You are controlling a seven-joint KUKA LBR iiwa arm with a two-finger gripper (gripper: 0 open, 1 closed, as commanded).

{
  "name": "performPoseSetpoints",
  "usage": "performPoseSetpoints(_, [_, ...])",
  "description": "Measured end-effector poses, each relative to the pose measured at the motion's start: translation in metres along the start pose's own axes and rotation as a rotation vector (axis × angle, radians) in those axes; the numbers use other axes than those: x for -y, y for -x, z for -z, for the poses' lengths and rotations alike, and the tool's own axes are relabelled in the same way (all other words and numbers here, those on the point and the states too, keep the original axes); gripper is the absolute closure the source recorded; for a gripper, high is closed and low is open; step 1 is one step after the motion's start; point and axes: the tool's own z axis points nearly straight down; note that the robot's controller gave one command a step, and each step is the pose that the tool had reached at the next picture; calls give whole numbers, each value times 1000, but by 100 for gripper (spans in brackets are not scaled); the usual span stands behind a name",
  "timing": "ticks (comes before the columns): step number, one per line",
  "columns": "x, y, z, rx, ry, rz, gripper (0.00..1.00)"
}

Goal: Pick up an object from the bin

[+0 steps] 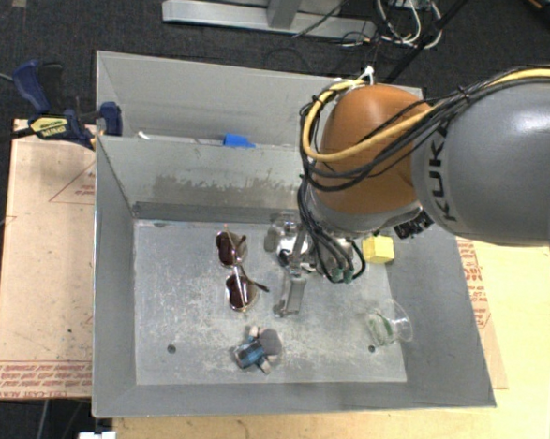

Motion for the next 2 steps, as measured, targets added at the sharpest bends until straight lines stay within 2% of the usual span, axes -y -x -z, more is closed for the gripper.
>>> performPoseSetpoints(1, [0,2,4,7,1,-2,0])
performPoseSetpoints(2, [-33,-22,-42,15,0,20,0])
